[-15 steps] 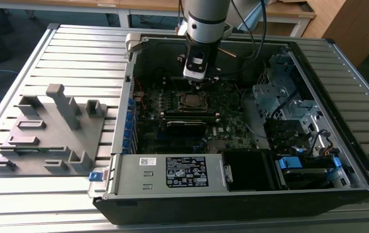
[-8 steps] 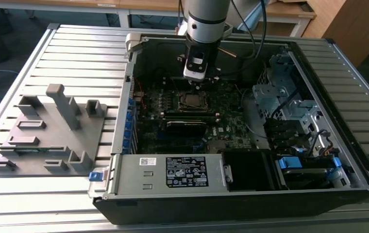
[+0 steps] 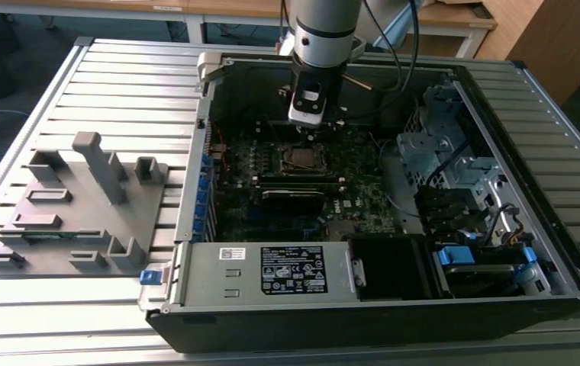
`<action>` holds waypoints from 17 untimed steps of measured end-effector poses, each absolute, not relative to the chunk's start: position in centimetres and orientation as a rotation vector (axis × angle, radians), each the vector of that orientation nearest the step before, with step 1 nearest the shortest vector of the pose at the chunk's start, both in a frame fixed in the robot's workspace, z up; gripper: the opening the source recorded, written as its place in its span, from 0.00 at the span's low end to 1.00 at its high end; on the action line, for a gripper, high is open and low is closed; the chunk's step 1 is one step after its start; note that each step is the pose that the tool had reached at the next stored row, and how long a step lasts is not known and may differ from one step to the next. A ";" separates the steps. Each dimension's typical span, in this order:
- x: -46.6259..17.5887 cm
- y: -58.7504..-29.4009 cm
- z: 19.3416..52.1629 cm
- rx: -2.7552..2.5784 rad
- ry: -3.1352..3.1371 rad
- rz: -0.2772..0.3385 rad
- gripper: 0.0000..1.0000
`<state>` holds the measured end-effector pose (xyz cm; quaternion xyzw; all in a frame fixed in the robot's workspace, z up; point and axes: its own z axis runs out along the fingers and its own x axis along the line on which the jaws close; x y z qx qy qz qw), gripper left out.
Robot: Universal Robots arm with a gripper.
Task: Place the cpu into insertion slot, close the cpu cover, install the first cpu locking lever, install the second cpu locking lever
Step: 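Close the cpu cover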
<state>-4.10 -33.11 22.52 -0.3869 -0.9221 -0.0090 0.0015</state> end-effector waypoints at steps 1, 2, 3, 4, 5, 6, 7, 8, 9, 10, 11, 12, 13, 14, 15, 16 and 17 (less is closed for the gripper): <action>-4.1 -33.1 22.5 -1.212 -2.895 -0.028 0.10; -4.1 -33.1 22.5 -1.207 -2.897 -0.028 0.10; -4.1 -33.1 22.5 -1.202 -2.899 -0.028 0.10; -4.1 -33.1 22.5 -1.195 -2.902 -0.028 0.10; -4.1 -33.1 22.5 -1.187 -2.905 -0.028 0.10; -4.1 -33.1 22.5 -1.180 -2.908 -0.028 0.10; -4.1 -33.1 22.5 -1.176 -2.910 -0.028 0.10; -4.1 -33.1 22.5 -1.175 -2.910 -0.028 0.10; -4.1 -33.1 22.5 -1.175 -2.910 -0.028 0.10; -4.1 -33.1 22.5 -1.175 -2.910 -0.028 0.10; -4.1 -33.1 22.5 -1.175 -2.910 -0.028 0.10; -4.1 -33.1 22.5 -1.175 -2.910 -0.028 0.10; -4.1 -33.1 22.5 -1.174 -2.910 -0.028 0.10; -4.1 -33.1 22.5 -1.170 -2.912 -0.028 0.10; -4.1 -33.1 22.5 -1.165 -2.914 -0.028 0.10; -4.1 -33.1 22.5 -1.158 -2.917 -0.028 0.10; -4.1 -33.1 22.5 -1.149 -2.920 -0.028 0.10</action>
